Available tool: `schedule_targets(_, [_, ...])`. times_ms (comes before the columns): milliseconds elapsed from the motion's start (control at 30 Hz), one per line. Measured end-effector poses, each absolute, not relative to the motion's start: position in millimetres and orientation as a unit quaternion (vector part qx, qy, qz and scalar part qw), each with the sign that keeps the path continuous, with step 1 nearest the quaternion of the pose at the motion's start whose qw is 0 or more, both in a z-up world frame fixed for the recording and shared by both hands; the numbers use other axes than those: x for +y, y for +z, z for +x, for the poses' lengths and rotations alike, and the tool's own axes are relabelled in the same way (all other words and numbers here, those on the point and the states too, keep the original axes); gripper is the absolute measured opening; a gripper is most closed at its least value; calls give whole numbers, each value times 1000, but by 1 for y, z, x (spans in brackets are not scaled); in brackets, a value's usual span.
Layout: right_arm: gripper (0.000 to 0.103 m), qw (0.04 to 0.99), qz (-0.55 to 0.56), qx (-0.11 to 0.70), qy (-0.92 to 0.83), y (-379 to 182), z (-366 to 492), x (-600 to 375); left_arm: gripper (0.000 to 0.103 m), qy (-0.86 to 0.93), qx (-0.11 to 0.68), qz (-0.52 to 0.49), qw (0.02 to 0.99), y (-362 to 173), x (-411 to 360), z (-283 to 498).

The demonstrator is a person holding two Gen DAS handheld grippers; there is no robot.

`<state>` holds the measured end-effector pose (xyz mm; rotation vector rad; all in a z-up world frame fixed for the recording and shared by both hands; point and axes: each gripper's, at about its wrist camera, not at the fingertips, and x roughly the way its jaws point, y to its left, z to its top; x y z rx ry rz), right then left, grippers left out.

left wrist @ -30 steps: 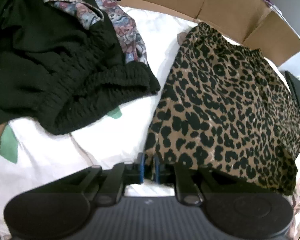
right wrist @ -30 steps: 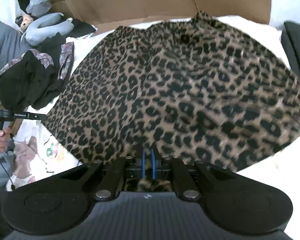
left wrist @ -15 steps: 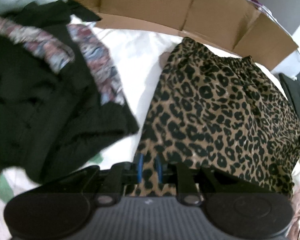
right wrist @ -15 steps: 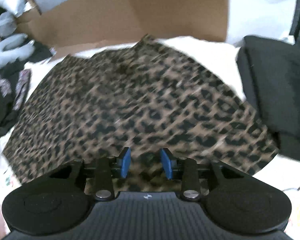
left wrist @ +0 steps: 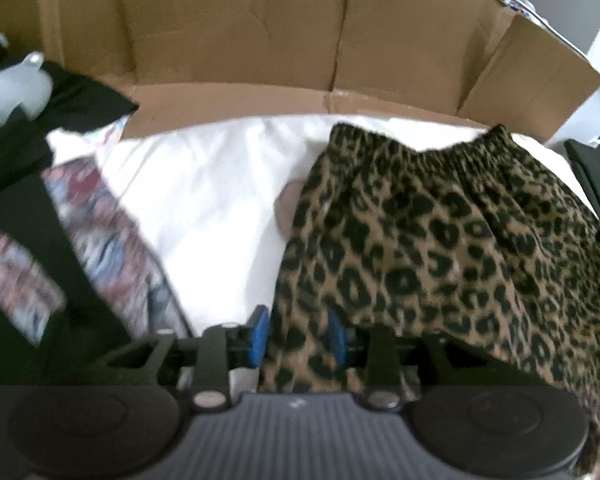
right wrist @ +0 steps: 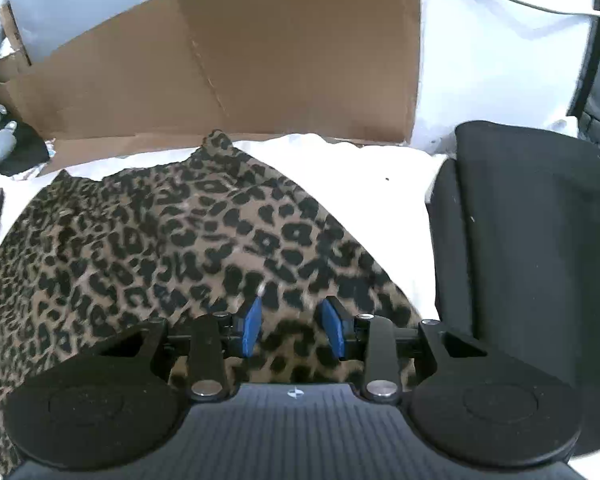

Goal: Fold clothes
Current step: 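Grasp the elastic waistband with the left gripper while the right gripper grasps it too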

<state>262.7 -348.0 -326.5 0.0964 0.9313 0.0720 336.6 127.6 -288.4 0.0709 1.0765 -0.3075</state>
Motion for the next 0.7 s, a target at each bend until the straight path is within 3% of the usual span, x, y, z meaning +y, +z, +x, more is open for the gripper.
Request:
schedule_targets(233, [41, 892, 6, 450, 42, -341, 307, -347, 49, -152, 502, 33, 851, -307, 110, 382])
schedule_targets(700, [45, 892, -88, 438, 69, -356, 361, -308, 49, -200, 491, 9, 848, -335, 98, 426])
